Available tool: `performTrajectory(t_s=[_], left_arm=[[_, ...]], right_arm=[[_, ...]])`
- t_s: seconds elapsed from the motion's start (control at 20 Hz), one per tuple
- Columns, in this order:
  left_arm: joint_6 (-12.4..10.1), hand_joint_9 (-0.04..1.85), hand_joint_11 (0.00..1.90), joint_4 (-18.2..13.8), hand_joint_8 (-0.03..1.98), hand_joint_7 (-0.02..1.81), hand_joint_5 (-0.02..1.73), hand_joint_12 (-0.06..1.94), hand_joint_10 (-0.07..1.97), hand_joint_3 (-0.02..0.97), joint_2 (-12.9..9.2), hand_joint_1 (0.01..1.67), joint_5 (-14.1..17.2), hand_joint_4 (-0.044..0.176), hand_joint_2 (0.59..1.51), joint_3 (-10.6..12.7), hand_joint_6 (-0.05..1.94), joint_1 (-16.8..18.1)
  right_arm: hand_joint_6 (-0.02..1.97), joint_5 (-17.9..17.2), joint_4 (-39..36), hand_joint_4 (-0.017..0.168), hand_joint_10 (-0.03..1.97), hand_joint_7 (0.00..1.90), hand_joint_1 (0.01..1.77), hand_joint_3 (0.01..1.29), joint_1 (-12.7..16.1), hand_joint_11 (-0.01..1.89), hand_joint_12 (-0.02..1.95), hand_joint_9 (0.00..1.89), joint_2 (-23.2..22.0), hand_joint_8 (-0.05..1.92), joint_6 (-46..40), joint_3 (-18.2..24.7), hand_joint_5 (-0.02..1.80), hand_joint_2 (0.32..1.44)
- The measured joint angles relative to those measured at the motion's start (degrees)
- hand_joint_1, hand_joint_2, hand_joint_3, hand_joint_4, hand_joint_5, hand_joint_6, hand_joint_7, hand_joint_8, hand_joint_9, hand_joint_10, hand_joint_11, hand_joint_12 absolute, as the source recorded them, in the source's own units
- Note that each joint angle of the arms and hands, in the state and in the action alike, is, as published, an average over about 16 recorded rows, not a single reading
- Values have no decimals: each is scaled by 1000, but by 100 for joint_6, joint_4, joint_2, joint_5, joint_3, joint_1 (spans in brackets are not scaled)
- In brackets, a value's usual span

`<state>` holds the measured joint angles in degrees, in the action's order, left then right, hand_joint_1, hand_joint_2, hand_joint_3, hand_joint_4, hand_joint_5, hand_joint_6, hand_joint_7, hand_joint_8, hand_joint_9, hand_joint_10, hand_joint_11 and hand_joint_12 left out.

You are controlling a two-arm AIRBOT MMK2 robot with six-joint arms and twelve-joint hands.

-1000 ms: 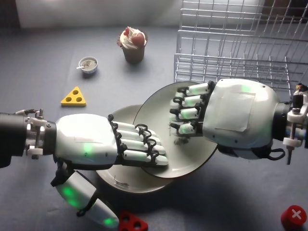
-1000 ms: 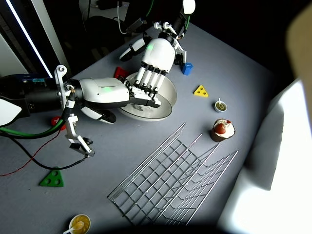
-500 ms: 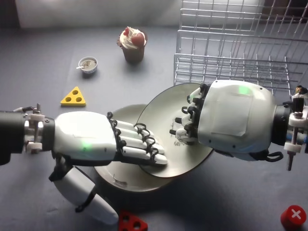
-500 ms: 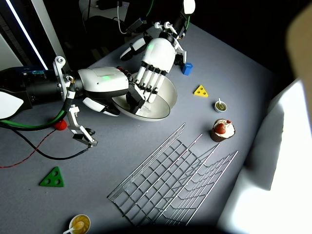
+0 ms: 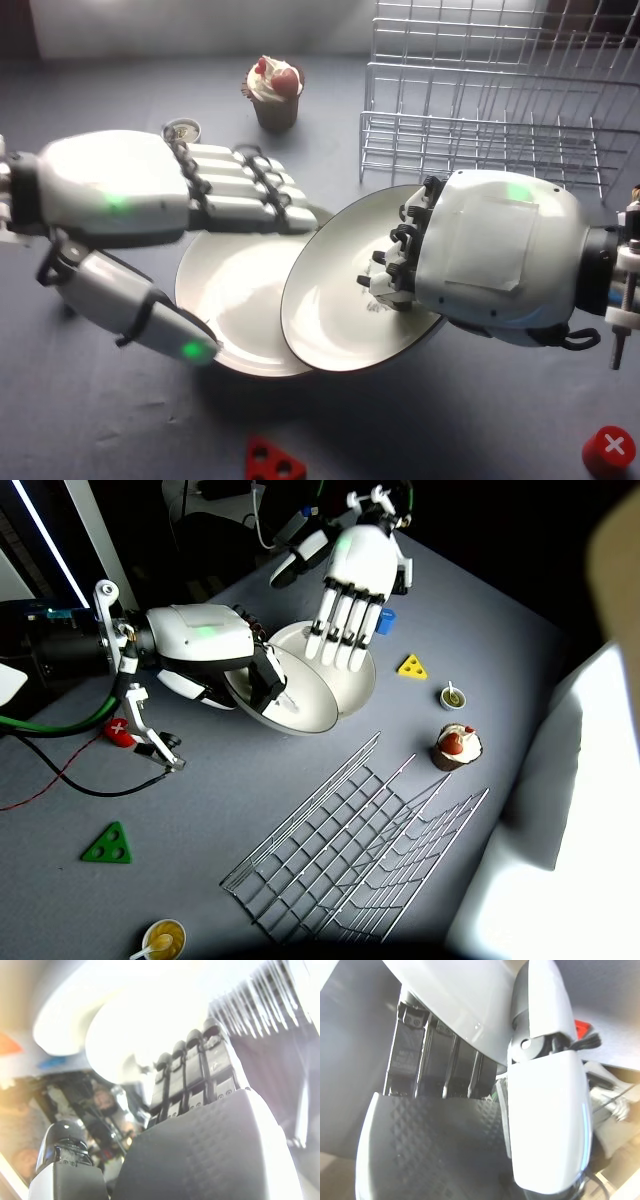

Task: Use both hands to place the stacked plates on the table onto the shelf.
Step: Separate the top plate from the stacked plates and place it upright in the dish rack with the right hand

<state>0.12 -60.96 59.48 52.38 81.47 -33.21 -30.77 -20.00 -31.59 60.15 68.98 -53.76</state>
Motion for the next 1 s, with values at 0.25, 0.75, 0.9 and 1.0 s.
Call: performTrajectory(t_s=[0.25,0.75,0.9,1.0], left_arm=[[-1,109,118,53,-1,116,109,12,7,4,-367,125,120,-1,997,27,17,131],[-2,104,103,-10,0,113,101,11,7,4,-1045,110,244,0,995,128,17,-55],[-2,107,105,-25,0,118,105,11,7,4,-1205,105,298,0,995,164,17,-176],[-2,109,107,2,0,122,109,11,7,4,-1290,101,342,0,996,201,18,-265]], right_arm=[[711,51,294,-6,700,1074,1346,14,120,1005,1224,1123,-169,530,75,274,920,956],[764,245,1268,-5,638,1119,1367,14,986,1010,1225,1161,-687,487,14,933,982,956],[792,370,1629,-4,634,1121,1371,14,1334,1010,1223,1166,-846,488,-89,1080,989,957],[811,477,1833,-4,637,1118,1374,13,1566,1011,1226,1167,-941,488,-218,1145,989,956]])
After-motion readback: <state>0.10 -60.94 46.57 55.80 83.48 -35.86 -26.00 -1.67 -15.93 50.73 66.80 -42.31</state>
